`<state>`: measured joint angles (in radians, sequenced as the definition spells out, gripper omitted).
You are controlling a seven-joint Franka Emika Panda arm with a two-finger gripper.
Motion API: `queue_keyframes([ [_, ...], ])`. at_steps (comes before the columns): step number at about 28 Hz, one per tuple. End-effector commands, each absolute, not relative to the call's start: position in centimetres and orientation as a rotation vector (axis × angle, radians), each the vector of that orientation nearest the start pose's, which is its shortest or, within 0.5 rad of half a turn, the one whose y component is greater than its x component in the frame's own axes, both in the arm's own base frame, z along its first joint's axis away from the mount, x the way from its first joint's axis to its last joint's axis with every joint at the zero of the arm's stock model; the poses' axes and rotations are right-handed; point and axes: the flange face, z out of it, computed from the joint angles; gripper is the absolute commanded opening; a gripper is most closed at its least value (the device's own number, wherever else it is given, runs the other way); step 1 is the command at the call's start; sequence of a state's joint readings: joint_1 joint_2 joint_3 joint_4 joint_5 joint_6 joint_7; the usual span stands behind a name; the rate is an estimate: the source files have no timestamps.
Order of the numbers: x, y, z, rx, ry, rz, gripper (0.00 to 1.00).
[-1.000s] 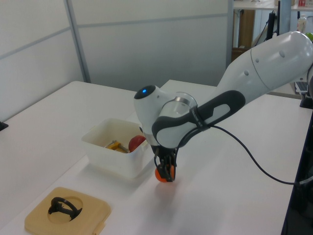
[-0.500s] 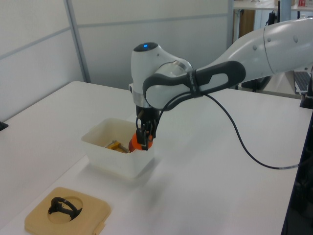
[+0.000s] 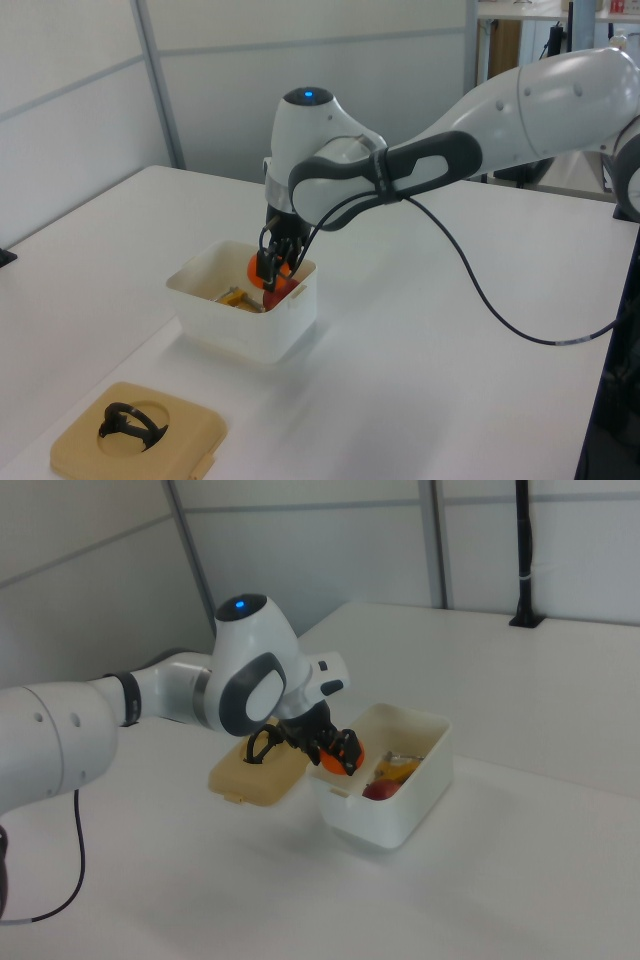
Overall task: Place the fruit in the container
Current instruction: 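Open the gripper to release the orange and raise it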
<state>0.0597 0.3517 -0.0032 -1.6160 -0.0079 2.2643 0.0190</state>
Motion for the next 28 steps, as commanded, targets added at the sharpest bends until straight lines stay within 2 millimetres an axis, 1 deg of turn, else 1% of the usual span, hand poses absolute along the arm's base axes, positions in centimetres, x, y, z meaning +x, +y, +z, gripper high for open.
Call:
queue_keyframes([
  [1, 69.4, 3.7, 45.4, -3.088, -0.010, -0.506, 1.00],
  [2, 69.3, 3.5, 45.9, -3.091, -0.017, -0.512, 1.00],
  [6, 68.8, 3.0, 46.5, -3.097, -0.010, -0.486, 1.00],
  [7, 68.3, 2.8, 46.9, -3.110, -0.010, -0.423, 1.00],
  [9, 67.7, 2.4, 47.1, -3.123, -0.022, -0.354, 1.00],
  [12, 66.7, 1.4, 48.5, -3.139, -0.058, -0.283, 1.00],
  [13, 66.0, 1.2, 49.2, -3.144, -0.091, -0.235, 1.00],
  [18, 64.3, -0.5, 50.2, -3.157, -0.130, -0.106, 1.00],
  [20, 64.0, -1.4, 50.6, -3.178, -0.120, -0.090, 1.00],
  [22, 63.7, -2.0, 50.7, -3.200, -0.120, -0.068, 1.00],
  [24, 63.6, -2.5, 50.3, -3.215, -0.119, -0.035, 1.00],
  [28, 63.8, -2.7, 49.6, -3.232, -0.128, -0.016, 1.00],
])
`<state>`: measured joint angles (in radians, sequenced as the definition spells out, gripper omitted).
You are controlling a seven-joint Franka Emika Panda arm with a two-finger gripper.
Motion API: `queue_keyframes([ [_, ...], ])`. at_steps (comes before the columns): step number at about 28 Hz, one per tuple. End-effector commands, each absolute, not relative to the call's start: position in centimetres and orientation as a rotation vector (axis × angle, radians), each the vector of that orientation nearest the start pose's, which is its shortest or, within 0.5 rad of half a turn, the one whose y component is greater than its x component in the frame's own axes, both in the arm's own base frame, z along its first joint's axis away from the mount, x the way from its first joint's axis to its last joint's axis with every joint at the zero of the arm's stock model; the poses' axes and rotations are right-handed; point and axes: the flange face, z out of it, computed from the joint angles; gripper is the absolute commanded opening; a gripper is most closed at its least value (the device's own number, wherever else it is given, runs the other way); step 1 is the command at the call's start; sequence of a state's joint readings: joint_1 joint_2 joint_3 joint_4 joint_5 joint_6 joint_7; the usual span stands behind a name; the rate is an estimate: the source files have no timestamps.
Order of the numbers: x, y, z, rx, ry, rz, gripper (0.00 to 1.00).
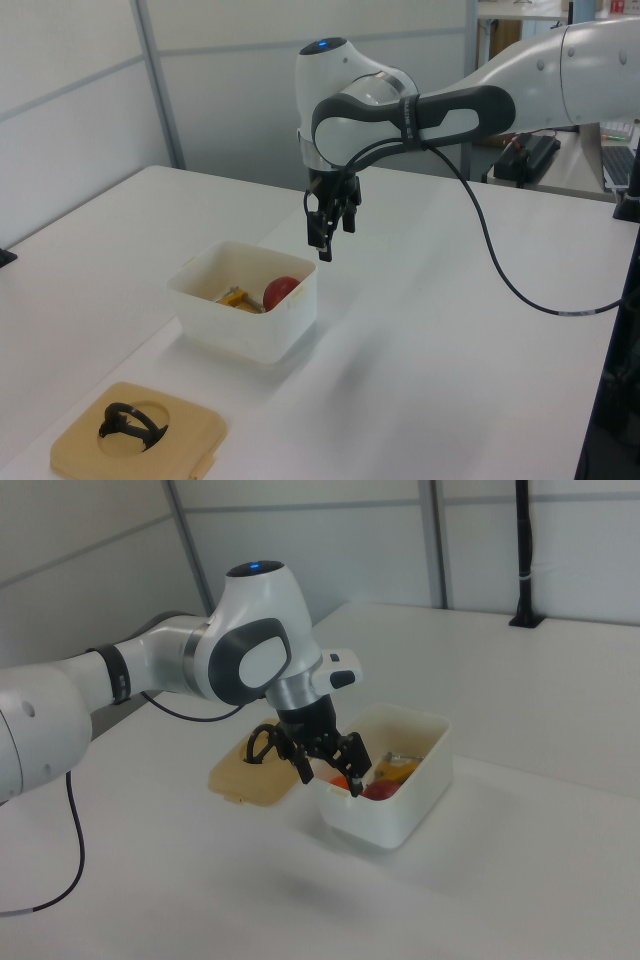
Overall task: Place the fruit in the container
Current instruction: 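Open the gripper to release the orange and raise it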
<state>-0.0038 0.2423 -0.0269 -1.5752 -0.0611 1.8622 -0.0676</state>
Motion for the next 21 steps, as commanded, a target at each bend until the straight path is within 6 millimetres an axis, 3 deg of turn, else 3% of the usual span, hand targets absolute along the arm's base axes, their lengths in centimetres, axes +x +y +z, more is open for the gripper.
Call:
queue_keyframes([
  [1, 63.76, -2.50, 49.50, -3.234, -0.134, -0.011, 1.00],
  [21, 63.39, -2.17, 49.41, -3.223, -0.122, 0.039, 1.00],
])
